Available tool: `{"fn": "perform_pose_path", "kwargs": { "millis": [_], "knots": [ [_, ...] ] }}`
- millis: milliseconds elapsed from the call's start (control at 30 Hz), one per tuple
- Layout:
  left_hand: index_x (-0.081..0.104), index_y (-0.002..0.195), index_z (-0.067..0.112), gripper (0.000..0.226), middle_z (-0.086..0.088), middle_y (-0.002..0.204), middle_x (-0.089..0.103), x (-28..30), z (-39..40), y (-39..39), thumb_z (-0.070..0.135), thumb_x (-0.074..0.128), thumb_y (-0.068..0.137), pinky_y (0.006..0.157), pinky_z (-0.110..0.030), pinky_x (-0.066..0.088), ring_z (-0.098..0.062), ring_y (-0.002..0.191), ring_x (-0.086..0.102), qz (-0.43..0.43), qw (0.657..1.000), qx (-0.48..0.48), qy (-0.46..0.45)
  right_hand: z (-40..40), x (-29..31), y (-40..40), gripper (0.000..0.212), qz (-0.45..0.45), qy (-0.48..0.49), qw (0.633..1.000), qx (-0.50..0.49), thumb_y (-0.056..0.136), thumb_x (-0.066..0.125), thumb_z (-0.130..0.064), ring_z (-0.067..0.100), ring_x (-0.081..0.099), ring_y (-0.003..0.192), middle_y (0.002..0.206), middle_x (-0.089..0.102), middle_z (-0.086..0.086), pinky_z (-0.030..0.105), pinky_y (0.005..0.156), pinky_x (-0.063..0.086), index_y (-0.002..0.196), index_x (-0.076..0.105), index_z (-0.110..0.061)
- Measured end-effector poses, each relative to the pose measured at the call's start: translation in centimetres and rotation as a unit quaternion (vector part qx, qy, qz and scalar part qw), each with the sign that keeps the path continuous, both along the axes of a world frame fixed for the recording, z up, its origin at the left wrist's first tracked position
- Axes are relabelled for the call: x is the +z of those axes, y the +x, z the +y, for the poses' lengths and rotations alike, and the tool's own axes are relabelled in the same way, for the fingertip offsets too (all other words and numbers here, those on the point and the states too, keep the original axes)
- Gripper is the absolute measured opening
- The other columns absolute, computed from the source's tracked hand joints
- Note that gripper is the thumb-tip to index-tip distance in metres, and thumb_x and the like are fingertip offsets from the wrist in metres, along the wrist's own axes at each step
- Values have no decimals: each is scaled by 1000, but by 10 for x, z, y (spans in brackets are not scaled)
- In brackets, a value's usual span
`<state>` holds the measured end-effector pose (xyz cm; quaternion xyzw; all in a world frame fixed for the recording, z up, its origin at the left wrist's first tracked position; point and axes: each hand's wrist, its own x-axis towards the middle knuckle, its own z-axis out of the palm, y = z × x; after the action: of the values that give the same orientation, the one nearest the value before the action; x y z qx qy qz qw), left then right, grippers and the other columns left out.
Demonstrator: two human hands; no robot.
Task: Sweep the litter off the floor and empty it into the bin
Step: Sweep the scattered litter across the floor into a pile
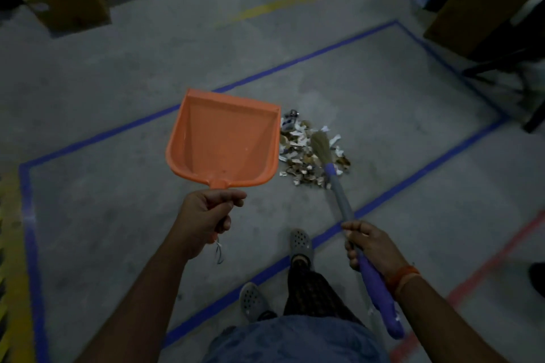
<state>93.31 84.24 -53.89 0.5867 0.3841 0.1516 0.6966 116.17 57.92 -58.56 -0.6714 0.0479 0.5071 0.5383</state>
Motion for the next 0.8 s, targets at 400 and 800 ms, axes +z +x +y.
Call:
{"fn": "perform_pose_path", "kwargs": {
  "millis": [400, 800],
  "knots": [
    [73, 106, 4, 30, -5, 91, 72, -36, -6, 165, -10, 49, 97, 36, -20, 31, -13, 45, 50, 51, 985, -165, -29, -66, -100, 84, 19, -124, -174, 974, -75, 96, 46, -4, 24, 51, 48, 61, 54, 15, 32, 48, 49, 96, 64, -8],
    [75, 105, 10, 33, -7, 94, 73, -218, 15, 254, -9, 49, 97, 37, -20, 31, -14, 45, 50, 86, 973, -213, -5, -88, -319, 117, 30, -84, -256, 963, 4, 84, 51, 4, 28, 59, 48, 68, 59, 15, 39, 53, 56, 92, 66, -20]
  ]
}}
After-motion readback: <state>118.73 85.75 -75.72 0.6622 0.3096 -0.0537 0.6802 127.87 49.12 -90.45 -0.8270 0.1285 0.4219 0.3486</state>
